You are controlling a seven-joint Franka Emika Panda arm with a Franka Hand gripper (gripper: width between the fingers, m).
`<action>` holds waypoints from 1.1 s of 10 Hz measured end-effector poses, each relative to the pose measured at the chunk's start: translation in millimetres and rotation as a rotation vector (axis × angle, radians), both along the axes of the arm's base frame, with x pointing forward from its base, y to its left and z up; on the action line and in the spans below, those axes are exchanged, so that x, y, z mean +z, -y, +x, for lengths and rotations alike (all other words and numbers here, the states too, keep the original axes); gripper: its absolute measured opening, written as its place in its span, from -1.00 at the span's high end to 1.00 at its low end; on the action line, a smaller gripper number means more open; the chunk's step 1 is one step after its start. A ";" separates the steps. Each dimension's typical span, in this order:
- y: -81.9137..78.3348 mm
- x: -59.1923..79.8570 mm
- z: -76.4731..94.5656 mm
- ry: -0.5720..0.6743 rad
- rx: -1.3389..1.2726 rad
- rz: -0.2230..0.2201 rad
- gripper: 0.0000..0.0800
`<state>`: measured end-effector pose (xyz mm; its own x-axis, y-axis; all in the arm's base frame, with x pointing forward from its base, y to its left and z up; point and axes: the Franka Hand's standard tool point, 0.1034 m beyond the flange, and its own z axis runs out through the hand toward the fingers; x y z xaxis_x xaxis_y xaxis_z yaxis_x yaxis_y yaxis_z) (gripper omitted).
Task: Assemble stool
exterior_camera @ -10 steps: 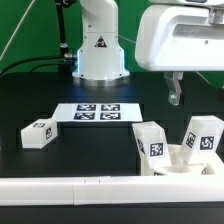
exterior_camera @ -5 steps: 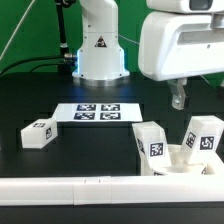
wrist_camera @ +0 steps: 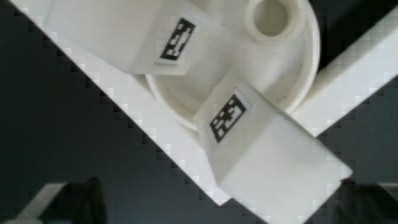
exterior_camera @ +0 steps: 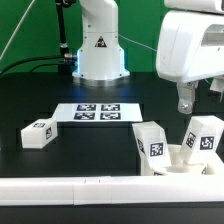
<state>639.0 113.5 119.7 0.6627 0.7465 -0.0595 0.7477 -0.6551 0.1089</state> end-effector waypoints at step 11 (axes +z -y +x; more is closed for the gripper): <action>-12.6 -32.3 -7.8 -0.158 0.582 -0.066 -0.62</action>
Offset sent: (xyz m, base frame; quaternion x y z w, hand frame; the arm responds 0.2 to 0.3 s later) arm 0.0037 0.0418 -0.0188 0.0279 -0.0305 -0.1648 0.9855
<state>631.3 126.1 87.4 0.1260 0.9751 -0.1823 0.9916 -0.1292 -0.0057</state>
